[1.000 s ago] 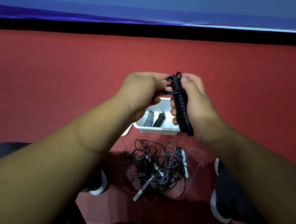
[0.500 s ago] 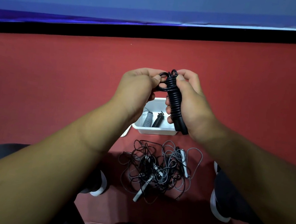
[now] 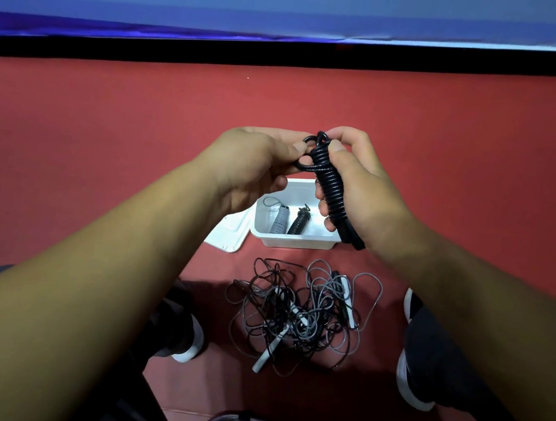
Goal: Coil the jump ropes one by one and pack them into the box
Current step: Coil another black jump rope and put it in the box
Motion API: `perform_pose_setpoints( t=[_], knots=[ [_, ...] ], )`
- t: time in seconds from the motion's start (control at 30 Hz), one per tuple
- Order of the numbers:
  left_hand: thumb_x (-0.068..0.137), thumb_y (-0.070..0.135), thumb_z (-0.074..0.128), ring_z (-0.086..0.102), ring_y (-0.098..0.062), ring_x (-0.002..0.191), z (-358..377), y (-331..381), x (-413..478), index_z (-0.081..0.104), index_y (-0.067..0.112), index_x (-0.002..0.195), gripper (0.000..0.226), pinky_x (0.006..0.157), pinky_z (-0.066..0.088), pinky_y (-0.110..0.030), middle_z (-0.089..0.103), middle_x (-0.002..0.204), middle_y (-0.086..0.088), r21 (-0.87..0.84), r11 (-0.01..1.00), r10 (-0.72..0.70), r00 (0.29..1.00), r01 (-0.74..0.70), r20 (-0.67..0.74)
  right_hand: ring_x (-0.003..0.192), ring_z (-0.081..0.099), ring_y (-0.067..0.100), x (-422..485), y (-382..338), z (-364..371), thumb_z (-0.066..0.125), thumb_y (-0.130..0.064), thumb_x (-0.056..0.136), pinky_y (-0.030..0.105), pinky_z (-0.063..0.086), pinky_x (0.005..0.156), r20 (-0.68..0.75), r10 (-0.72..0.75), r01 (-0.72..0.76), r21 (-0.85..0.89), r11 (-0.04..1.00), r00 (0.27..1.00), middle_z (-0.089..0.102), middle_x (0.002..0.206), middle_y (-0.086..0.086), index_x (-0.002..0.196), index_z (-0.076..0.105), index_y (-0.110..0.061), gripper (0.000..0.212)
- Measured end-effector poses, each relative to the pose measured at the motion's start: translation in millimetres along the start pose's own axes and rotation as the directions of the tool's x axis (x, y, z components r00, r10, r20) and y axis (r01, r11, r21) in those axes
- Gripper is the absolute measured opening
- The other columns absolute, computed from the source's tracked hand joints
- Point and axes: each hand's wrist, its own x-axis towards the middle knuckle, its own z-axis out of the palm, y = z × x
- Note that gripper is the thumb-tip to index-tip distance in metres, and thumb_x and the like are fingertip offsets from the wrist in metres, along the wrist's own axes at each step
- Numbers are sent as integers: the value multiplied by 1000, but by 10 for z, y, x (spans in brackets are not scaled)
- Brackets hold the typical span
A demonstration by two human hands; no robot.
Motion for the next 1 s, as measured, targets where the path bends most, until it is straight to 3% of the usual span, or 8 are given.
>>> perform_pose_setpoints(
  t=[0.23, 0.4, 1.0],
  knots=[
    [93, 1, 71, 68, -19, 76, -78, 64, 6, 76, 5, 105, 13, 55, 38, -25, 77, 92, -16, 118, 991, 70, 997, -65, -39, 58, 59, 26, 11, -55, -5, 48, -49, 108, 42, 49, 55, 23, 2, -1, -60, 998, 1000, 63, 84, 15, 114, 59, -51, 13],
    [94, -2, 68, 67, -15, 64, -91, 99, -14, 75, 4, 97, 10, 57, 39, -28, 76, 86, -16, 246, 964, 107, 994, -104, 3, 59, 58, 26, -21, -19, 16, 48, -46, 109, 40, 48, 53, 21, 21, -20, -26, 999, 1000, 62, 83, 14, 115, 59, -49, 13],
    [95, -8, 56, 66, -24, 75, -83, 27, 44, 73, 8, 93, 24, 55, 37, -27, 75, 86, -16, 243, 966, 89, 996, -88, 6, 60, 56, 27, -8, 12, 28, 50, -44, 110, 40, 48, 53, 12, 46, -46, -3, 999, 999, 58, 81, 14, 112, 60, -45, 10]
  ],
)
